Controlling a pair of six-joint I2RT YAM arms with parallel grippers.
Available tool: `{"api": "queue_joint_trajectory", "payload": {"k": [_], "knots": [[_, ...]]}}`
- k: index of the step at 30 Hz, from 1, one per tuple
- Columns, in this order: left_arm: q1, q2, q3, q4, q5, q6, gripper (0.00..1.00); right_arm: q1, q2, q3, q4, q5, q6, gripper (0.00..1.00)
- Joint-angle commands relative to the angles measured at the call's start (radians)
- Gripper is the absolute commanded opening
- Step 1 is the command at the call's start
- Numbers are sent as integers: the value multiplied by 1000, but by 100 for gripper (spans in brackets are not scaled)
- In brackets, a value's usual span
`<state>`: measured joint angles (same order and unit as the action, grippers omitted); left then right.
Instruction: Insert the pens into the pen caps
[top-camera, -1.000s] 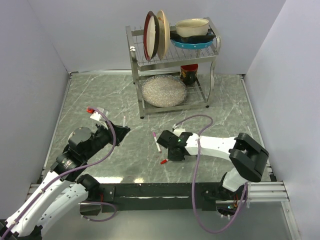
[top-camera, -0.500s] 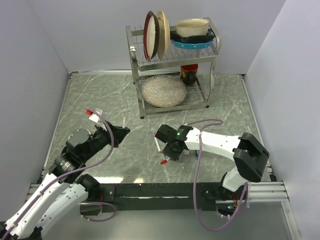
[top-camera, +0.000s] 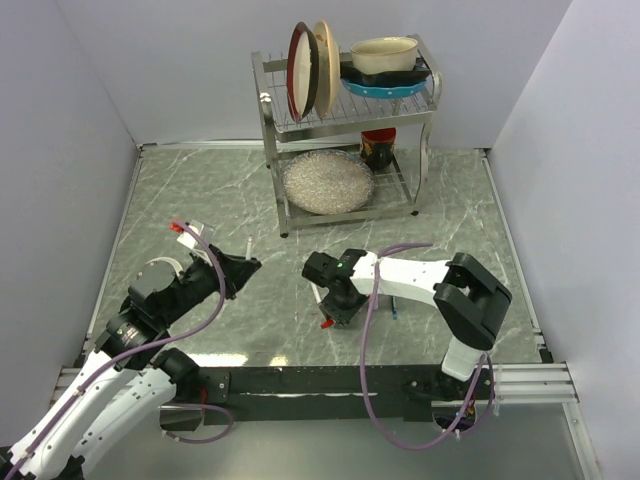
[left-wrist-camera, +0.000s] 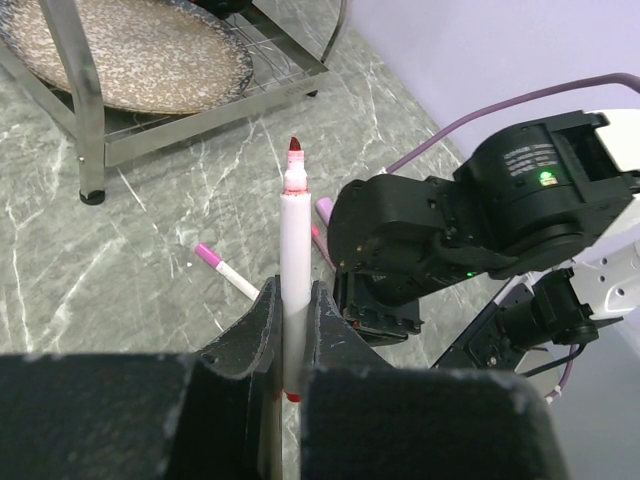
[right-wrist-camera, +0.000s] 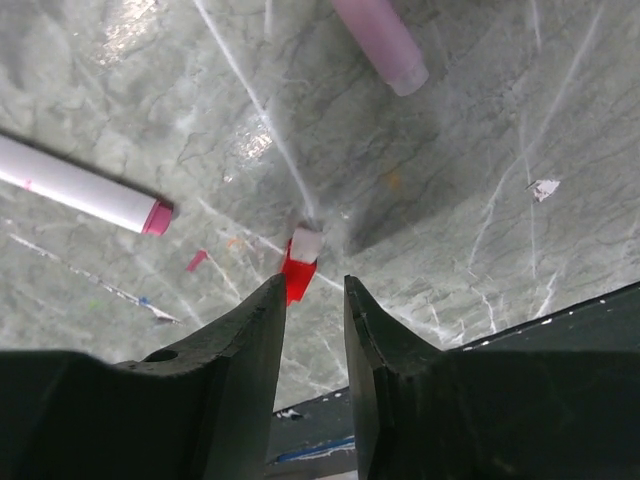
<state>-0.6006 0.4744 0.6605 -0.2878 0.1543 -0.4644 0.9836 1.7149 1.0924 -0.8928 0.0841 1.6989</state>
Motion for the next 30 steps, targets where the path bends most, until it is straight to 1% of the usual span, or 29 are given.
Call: {"api": "queue_joint_trajectory", "payload": {"k": [1,13,16,18,19,21,22,24,27,28,30], "knots": [[2,-5,-1,30,28,18,1,-6,31,17,8,0,42,38],[2,-7,-2,32,25,18,1,-16,57,-3,37,0,36,38],[2,-5,-2,32,27,18,1,-16,55,-20,54,-6,41,36],[2,-3,-2,32,27,20,1,-13,58,-31,67,-18,38,31],[2,-5,-2,32,28,20,1,-14,57,-35,80,-24,31,20],[2,-3,-4,33,33,20,1,-13,51,-54,127,-32,-5,11],[2,-3,-4,33,36,21,1,-13,36,-60,141,-32,-22,2],[2,-3,-2,33,48,23,1,-14,8,-72,176,-20,-77,0],[2,4,-1,42,91,24,1,-11,-87,-89,210,14,-163,0],[2,13,-1,42,103,24,1,-7,-150,-92,213,34,-182,0],[2,24,-4,58,170,18,1,0,-217,-86,204,75,-241,0]]}}
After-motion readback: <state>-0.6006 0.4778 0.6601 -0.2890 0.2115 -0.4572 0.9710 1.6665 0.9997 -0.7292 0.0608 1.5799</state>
